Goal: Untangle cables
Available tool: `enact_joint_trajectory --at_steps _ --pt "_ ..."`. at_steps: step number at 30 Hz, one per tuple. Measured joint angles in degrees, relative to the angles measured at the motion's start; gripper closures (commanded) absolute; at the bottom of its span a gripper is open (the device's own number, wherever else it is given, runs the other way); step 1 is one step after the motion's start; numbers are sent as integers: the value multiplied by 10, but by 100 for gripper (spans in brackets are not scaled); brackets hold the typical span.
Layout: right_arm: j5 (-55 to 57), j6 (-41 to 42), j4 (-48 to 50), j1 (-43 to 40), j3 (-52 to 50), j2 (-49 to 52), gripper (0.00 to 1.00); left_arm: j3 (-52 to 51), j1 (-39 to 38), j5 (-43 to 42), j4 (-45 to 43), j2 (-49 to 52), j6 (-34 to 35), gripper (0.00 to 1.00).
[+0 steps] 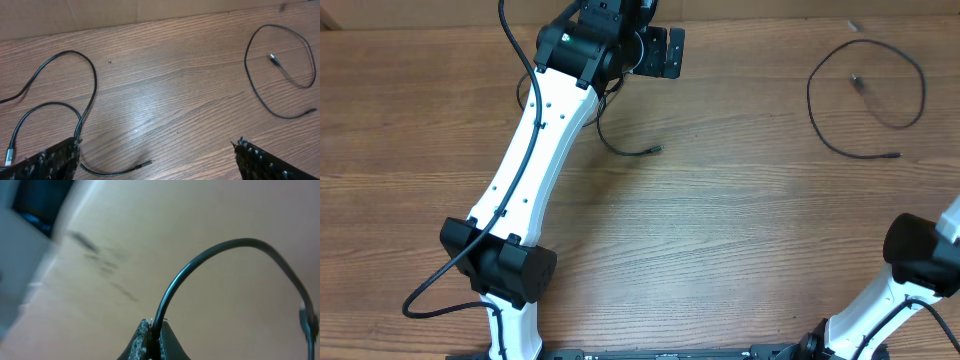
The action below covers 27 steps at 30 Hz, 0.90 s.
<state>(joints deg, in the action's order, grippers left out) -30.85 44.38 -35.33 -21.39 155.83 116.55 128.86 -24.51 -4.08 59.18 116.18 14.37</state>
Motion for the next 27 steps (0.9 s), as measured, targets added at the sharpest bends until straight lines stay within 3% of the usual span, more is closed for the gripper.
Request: enact_joint_trajectory --at_steps 7,27 --pt "47 -8 0 0 154 -14 96 0 0 0 0 0 0 0" --pt "438 -223 -198 -7 163 -33 96 0 0 -3 0 0 0 0"
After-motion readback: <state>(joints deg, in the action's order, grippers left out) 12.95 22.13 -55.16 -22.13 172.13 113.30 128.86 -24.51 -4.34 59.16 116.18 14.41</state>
